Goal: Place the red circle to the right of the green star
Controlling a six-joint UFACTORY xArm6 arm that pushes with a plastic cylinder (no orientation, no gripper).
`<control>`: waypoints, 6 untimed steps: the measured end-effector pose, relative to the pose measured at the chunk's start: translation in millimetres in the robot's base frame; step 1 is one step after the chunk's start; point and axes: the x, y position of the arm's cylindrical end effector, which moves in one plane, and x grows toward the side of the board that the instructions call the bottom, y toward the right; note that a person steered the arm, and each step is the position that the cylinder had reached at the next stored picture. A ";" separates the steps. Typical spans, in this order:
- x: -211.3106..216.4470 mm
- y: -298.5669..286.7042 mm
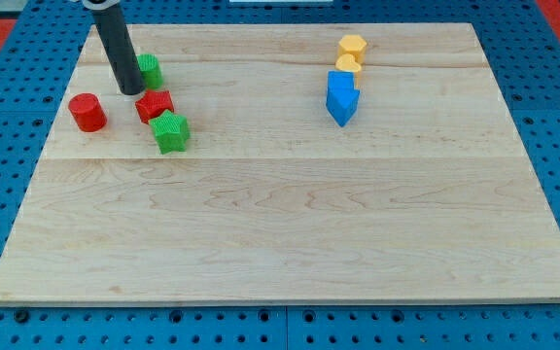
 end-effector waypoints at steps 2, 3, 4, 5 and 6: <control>7.0 -86.3; 54.5 -103.4; 44.1 -94.7; 20.2 -79.6; 66.9 -9.4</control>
